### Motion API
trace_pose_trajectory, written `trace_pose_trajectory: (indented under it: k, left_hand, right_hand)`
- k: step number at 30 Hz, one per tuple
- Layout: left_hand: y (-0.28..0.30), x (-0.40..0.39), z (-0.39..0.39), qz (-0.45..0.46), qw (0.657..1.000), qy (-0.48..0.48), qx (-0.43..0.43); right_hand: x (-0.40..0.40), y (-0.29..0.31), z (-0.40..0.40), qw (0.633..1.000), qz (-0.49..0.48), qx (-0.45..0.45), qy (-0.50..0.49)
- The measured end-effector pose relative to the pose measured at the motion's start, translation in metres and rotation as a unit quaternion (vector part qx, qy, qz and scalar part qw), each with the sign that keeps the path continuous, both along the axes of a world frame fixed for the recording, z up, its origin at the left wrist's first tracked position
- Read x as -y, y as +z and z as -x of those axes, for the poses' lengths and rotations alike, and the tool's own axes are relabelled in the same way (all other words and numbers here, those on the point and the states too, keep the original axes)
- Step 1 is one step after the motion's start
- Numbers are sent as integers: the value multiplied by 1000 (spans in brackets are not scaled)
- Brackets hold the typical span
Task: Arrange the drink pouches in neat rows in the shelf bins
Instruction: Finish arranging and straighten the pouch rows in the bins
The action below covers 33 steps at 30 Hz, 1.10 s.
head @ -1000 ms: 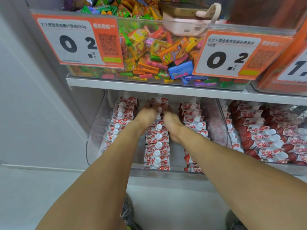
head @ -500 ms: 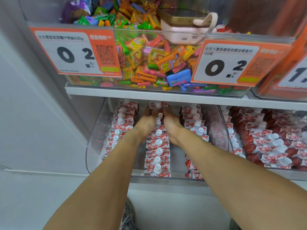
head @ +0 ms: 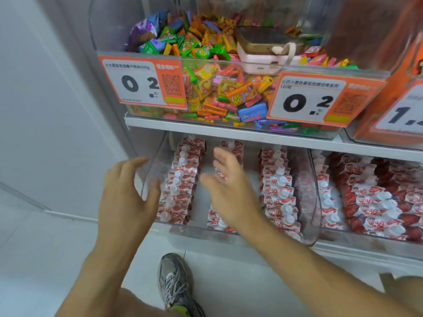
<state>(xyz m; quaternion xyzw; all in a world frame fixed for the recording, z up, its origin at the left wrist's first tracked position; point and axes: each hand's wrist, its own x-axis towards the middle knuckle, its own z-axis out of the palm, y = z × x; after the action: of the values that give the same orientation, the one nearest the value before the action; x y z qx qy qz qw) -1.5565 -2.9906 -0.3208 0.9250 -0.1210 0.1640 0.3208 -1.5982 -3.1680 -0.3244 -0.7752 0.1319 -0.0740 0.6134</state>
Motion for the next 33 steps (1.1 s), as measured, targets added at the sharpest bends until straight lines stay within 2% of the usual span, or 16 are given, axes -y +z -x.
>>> trace_pose_trajectory:
  k: [3, 5, 7, 9, 18, 22, 26, 30, 33]
  left_hand:
    - [-17, -16, -7, 69, 986, 30, -146]
    - [-29, -20, -10, 67, 981, -3, -184]
    - [-38, -25, -12, 50, 983, -42, -172]
    - [-39, -29, -12, 50, 981, -77, -168]
    - [-48, -42, -33, 71, 966, -170, -184]
    - [-47, -44, -31, 93, 959, -183, -197]
    - [-51, -44, -28, 98, 963, -167, -188]
    - [-56, -40, -26, 124, 965, -130, -189]
    - [-57, -37, -26, 125, 969, -120, -175]
  right_hand:
    - [-39, -4, -47, 997, -24, -73, -16]
    - [-46, -24, -83, 987, -62, -124, -83]
    - [-40, -48, -118, 971, -86, -178, -137]
    - [-33, -66, -138, 965, -99, -199, -136]
    - [-27, -84, -151, 965, -174, -135, -140]
    - [-18, -81, -148, 958, -181, -145, -169]
    - [-32, -82, -154, 963, -156, -181, -124]
    - [-33, -90, -155, 961, -135, -202, -133]
    - [-46, -79, -128, 957, -171, -194, -131]
